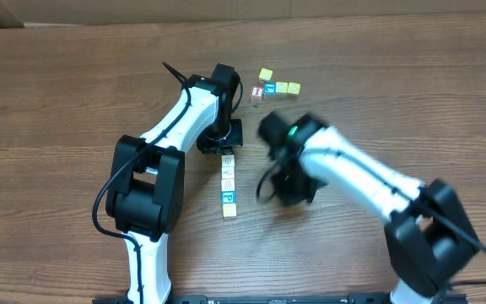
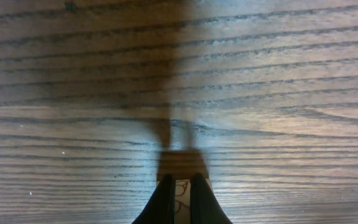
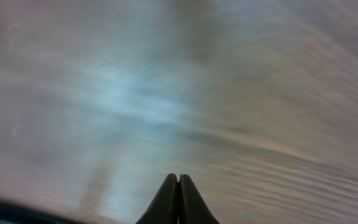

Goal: Flip 5 blocks

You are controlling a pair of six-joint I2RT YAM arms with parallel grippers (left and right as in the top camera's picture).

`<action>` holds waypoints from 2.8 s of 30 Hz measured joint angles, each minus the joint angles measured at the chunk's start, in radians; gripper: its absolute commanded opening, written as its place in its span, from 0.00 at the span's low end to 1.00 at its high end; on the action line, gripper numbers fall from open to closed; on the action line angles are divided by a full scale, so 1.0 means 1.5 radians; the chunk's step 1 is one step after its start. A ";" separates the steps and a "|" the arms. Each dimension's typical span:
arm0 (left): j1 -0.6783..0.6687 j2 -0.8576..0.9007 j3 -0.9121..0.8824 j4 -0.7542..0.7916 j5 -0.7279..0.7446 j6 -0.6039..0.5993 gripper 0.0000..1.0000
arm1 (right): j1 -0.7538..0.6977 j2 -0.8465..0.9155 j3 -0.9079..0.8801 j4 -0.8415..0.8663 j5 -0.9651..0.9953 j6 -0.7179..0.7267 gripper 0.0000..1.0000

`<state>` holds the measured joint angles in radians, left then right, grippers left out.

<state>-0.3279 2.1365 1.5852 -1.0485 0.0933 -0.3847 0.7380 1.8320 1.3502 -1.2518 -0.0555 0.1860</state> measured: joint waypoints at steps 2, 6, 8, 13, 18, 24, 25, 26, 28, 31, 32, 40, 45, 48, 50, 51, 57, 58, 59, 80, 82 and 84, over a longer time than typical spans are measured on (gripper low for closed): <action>0.000 0.000 0.000 0.000 0.000 0.000 0.04 | 0.052 -0.051 -0.031 0.037 0.002 0.000 0.04; 0.000 0.000 -0.001 0.000 0.000 0.000 0.04 | 0.086 -0.143 -0.081 0.123 -0.001 0.020 0.04; 0.000 0.000 -0.001 0.000 0.000 0.000 0.04 | 0.081 -0.152 -0.104 0.164 -0.015 0.039 0.04; 0.000 0.000 -0.001 0.000 0.000 0.000 0.04 | 0.076 -0.114 -0.142 0.245 -0.065 0.159 0.04; 0.000 0.000 -0.001 0.000 0.000 0.000 0.04 | 0.081 -0.064 -0.152 0.315 -0.075 0.343 0.04; 0.000 0.000 -0.001 0.000 0.000 0.000 0.04 | 0.083 -0.010 -0.156 0.364 -0.075 0.436 0.04; 0.000 0.000 -0.001 0.000 0.000 0.000 0.04 | 0.085 -0.009 -0.158 0.370 -0.075 0.444 0.04; 0.000 0.000 -0.001 0.000 0.000 0.000 0.04 | 0.086 -0.009 -0.158 0.371 -0.076 0.447 0.04; 0.000 0.000 -0.001 0.000 0.000 0.000 0.04 | 0.091 -0.009 -0.159 0.386 -0.076 0.455 0.04; 0.000 0.000 -0.001 0.000 0.000 0.000 0.04 | 0.099 -0.009 -0.159 0.400 -0.076 0.462 0.04; 0.000 0.000 -0.001 0.000 0.000 0.000 0.04 | 0.102 -0.009 -0.159 0.403 -0.076 0.464 0.04; 0.000 0.000 -0.001 0.000 0.000 0.000 0.04 | 0.117 -0.009 -0.159 0.421 -0.075 0.469 0.04; 0.000 0.000 -0.001 0.000 0.000 0.000 0.04 | 0.120 -0.009 -0.159 0.425 -0.075 0.469 0.04; 0.000 0.000 -0.001 0.000 0.000 0.000 0.04 | 0.120 -0.009 -0.159 0.425 -0.075 0.469 0.04; 0.000 0.000 -0.001 0.000 0.000 0.000 0.04 | 0.120 -0.009 -0.159 0.426 -0.075 0.469 0.04; 0.000 0.000 -0.001 0.001 0.000 0.000 0.04 | 0.120 -0.009 -0.159 0.426 -0.075 0.469 0.04; 0.000 0.000 -0.001 0.000 0.000 0.000 0.04 | 0.122 -0.009 -0.159 0.437 -0.075 0.469 0.04; 0.000 0.000 -0.001 0.000 0.000 0.000 0.04 | 0.124 -0.009 -0.159 0.438 -0.075 0.470 0.04; 0.000 0.000 -0.001 0.000 0.000 0.000 0.04 | 0.125 -0.010 -0.159 0.439 -0.075 0.469 0.04; 0.000 0.000 -0.001 0.000 0.000 0.000 0.04 | 0.131 -0.009 -0.159 0.447 -0.075 0.469 0.04; 0.000 0.000 -0.001 0.001 0.000 0.000 0.04 | 0.132 -0.009 -0.159 0.448 -0.075 0.469 0.04; 0.000 0.000 -0.001 0.001 0.000 0.000 0.04 | 0.133 -0.009 -0.159 0.449 -0.075 0.469 0.04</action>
<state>-0.3279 2.1365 1.5833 -1.0477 0.0933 -0.3847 0.9379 1.8179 1.1122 -0.5777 -0.1680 0.8902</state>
